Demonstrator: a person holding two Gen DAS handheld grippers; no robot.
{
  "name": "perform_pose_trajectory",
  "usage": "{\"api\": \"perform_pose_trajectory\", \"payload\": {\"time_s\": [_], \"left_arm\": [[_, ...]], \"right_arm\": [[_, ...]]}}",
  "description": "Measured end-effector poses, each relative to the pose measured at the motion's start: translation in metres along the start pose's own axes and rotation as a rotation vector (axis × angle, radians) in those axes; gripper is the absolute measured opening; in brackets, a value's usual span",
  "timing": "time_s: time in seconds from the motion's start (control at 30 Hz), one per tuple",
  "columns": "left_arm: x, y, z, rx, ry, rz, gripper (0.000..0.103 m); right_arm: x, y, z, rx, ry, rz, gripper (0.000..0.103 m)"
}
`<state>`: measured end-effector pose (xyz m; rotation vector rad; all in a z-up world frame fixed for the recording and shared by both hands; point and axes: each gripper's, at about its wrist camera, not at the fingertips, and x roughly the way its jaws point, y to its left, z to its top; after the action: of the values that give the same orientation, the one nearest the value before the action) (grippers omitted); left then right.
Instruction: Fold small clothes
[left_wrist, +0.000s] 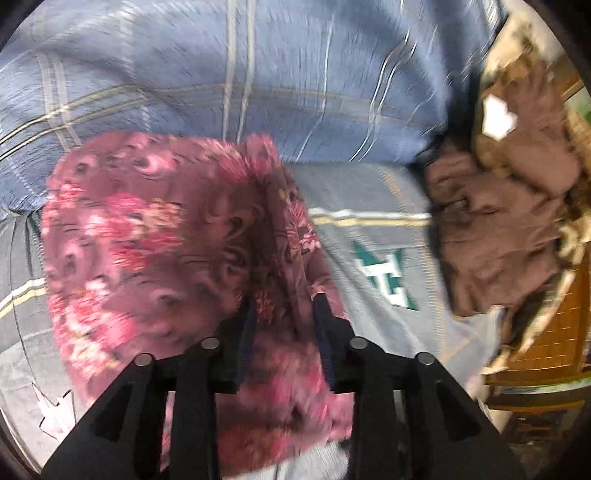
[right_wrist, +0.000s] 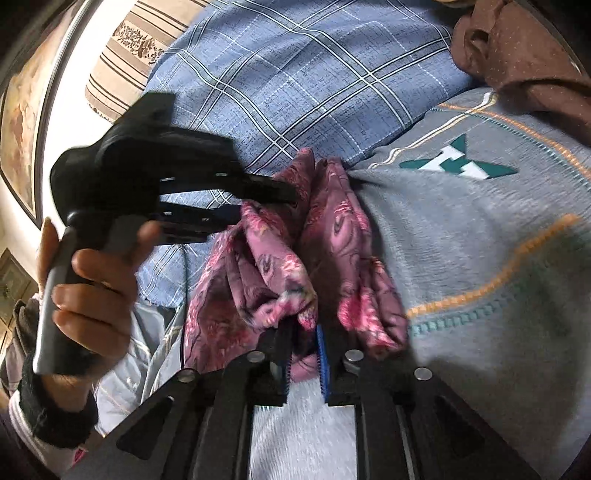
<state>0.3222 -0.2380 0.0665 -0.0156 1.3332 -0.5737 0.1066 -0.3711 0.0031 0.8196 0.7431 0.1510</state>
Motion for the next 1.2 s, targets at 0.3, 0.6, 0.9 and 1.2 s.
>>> {"api": "perform_pose_trajectory", "payload": {"time_s": [0.3, 0.6, 0.9, 1.2], "left_arm": [[-0.057, 0.129, -0.016, -0.255, -0.146, 0.005, 0.063], [-0.022, 0.158, -0.024, -0.362, -0.107, -0.094, 0.064], [-0.009, 0.162, -0.009, -0.372, -0.112, -0.066, 0.061], [0.001, 0.136, -0.005, -0.296, -0.131, 0.016, 0.060]], "right_arm": [[-0.018, 0.010, 0.074, -0.041, -0.083, 0.012, 0.042], [0.107, 0.029, 0.130, -0.082, 0.159, -0.017, 0.043], [0.157, 0.025, 0.133, -0.076, 0.257, -0.017, 0.009], [0.121, 0.028, 0.135, -0.185, 0.147, -0.067, 0.008]]}}
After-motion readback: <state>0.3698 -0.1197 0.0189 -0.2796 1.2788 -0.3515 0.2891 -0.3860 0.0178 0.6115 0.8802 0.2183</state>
